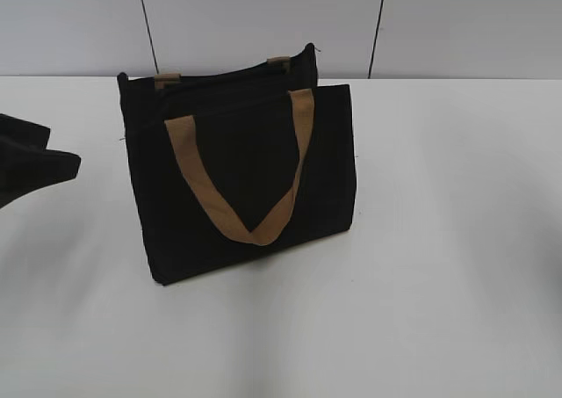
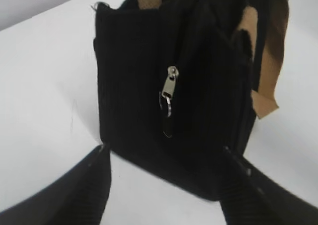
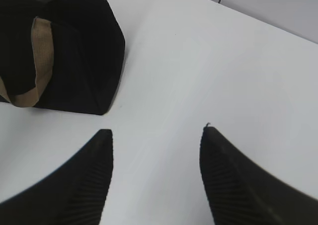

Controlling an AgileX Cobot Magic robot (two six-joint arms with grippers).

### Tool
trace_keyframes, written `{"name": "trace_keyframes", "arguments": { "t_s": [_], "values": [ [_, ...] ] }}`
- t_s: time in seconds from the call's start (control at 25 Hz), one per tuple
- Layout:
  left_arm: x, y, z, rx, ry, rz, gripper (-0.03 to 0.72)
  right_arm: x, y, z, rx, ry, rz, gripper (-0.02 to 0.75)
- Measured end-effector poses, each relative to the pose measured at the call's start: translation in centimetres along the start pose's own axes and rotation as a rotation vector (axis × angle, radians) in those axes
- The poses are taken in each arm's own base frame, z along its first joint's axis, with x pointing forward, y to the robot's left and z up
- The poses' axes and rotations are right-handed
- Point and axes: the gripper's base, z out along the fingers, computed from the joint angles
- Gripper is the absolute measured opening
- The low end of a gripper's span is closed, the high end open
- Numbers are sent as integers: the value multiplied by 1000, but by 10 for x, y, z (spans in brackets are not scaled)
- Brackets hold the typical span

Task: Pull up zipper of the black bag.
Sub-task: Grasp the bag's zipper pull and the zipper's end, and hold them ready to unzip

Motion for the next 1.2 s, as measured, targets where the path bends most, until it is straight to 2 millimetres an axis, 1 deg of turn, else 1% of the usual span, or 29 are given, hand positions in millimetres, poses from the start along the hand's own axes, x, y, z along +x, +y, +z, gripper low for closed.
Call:
{"name": "trace_keyframes", "arguments": {
  "t_s": [0.12,0.32,0.44,0.64,0.72,0.84,0.96,1.2],
  "values": [
    [5,7,11,-4,-18,65,500,-5,-4,5,-6,9,-9,426],
    [21,16,31,21,15,34,495,-5,-7,12,-14,25,-30,426],
    [29,22,44,17,3,42,480,-5,-8,16,-19,35,-34,426],
    [45,20,64,137,-33,163,471,-5,-9,19,-25,40,-32,426],
    [51,19,72,181,-43,172,471,-5,-9,19,-30,35,-28,426],
    [55,25,82,197,-40,172,471,-6,-8,19,-37,26,-22,426],
    [52,31,89,206,-62,176,465,-6,-8,19,-37,25,-21,426],
    [47,37,99,246,-119,172,435,-6,-8,19,-38,24,-22,426]
  ]
}}
